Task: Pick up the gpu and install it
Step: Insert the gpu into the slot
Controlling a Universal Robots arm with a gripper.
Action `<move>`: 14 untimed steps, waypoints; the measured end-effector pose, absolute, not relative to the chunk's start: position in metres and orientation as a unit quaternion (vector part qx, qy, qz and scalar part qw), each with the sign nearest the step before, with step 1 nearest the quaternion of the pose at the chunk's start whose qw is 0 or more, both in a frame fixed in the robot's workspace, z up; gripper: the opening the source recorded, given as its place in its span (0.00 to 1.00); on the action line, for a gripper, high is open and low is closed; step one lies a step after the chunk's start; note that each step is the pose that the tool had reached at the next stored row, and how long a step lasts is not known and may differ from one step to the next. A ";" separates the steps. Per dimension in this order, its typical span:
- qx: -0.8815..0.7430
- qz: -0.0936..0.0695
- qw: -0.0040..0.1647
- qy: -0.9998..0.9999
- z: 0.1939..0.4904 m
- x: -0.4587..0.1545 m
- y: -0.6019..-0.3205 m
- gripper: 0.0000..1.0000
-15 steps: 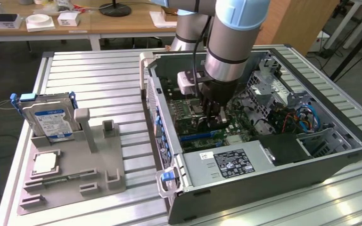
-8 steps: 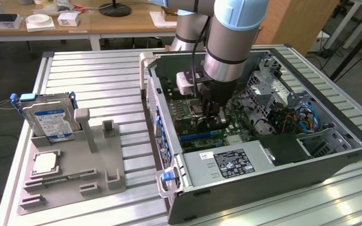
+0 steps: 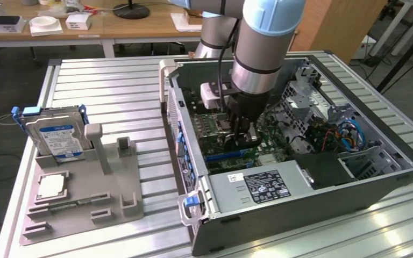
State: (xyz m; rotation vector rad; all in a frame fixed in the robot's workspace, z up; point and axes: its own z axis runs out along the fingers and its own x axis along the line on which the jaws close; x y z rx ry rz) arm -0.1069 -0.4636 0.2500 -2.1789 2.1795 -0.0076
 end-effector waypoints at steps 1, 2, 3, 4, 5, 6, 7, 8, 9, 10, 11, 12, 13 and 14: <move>-0.707 -0.003 0.030 0.707 0.250 -0.107 -0.464 0.28; -0.707 -0.003 0.030 0.707 0.250 -0.107 -0.464 0.28; -0.707 -0.003 0.030 0.707 0.250 -0.108 -0.464 0.28; -0.707 -0.003 0.030 0.707 0.249 -0.108 -0.464 0.28; -0.707 -0.003 0.030 0.707 0.249 -0.108 -0.464 0.28; -0.707 -0.003 0.030 0.707 0.249 -0.108 -0.464 0.28; -0.707 -0.003 0.030 0.707 0.249 -0.108 -0.464 0.28; -0.707 -0.003 0.030 0.707 0.249 -0.108 -0.464 0.28; -0.707 -0.003 0.031 0.707 0.249 -0.109 -0.464 0.28; -0.707 -0.003 0.031 0.707 0.249 -0.109 -0.464 0.28; -0.707 -0.003 0.031 0.707 0.248 -0.109 -0.464 0.28; -0.707 -0.003 0.031 0.707 0.248 -0.109 -0.464 0.28; -0.707 -0.003 0.031 0.707 0.248 -0.109 -0.464 0.28; -0.707 -0.004 0.031 0.707 0.248 -0.109 -0.464 0.28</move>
